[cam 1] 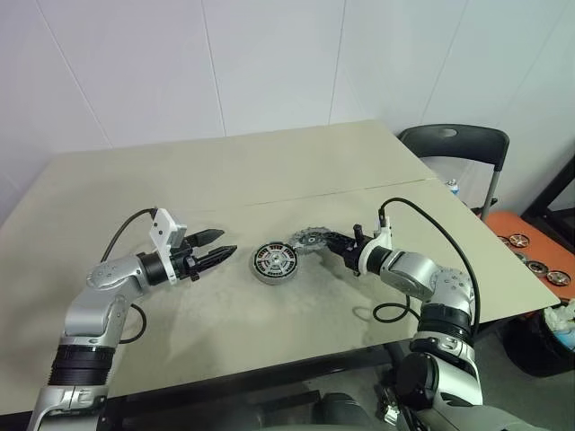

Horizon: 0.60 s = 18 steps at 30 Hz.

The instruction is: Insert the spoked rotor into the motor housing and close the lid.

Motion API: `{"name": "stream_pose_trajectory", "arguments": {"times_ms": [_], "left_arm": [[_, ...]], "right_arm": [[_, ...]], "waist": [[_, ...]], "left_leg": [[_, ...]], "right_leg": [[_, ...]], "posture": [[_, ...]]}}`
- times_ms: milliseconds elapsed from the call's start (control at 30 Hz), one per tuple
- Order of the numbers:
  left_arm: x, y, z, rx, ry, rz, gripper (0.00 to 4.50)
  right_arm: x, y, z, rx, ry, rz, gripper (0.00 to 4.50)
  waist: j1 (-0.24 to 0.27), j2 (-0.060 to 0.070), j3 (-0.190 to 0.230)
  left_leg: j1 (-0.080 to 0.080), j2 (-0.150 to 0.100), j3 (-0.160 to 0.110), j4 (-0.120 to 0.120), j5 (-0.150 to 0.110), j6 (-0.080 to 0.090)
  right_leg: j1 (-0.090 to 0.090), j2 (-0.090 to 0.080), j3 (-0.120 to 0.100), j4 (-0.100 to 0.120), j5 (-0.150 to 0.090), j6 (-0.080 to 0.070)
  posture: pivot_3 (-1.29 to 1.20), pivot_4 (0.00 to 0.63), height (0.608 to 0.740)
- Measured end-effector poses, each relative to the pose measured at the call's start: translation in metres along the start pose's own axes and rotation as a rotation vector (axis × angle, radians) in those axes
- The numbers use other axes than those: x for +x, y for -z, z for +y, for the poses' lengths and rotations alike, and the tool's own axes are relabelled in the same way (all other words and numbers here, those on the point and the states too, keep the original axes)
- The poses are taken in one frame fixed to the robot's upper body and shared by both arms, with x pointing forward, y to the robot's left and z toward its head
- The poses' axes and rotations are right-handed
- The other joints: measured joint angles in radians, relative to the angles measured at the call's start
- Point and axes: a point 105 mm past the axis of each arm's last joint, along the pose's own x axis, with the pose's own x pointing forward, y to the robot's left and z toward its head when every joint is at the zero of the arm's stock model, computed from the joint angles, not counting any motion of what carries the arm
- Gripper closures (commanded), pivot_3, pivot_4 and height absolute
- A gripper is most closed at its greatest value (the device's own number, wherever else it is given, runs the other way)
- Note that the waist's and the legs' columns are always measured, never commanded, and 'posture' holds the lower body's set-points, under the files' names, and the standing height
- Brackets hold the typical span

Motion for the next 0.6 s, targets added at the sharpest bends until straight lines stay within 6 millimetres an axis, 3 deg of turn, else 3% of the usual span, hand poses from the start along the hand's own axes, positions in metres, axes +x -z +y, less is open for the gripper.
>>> {"name": "stream_pose_trajectory", "arguments": {"times_ms": [233,600], "left_arm": [[-0.001,0.001,0.002,0.001,-0.014,0.004,1.75],[-0.002,0.007,0.006,-0.011,-0.033,0.026,1.75]], "right_arm": [[0.003,0.007,0.016,-0.183,-0.019,0.055,4.45],[0.004,0.022,0.056,-1.123,-0.003,0.099,4.45]], "waist": [[-0.002,0.0,0.0],[0.008,0.0,0.0]], "left_leg": [[0.001,0.001,0.001,-0.001,0.0,0.0],[0.0,0.001,0.003,0.0,-0.001,0.001]], "right_leg": [[0.0,0.001,0.0,0.0,0.0,0.0],[0.0,0.0,0.0,-0.001,0.0,0.0]], "posture": [[0.0,0.0,0.74],[0.0,0.0,0.74]]}}
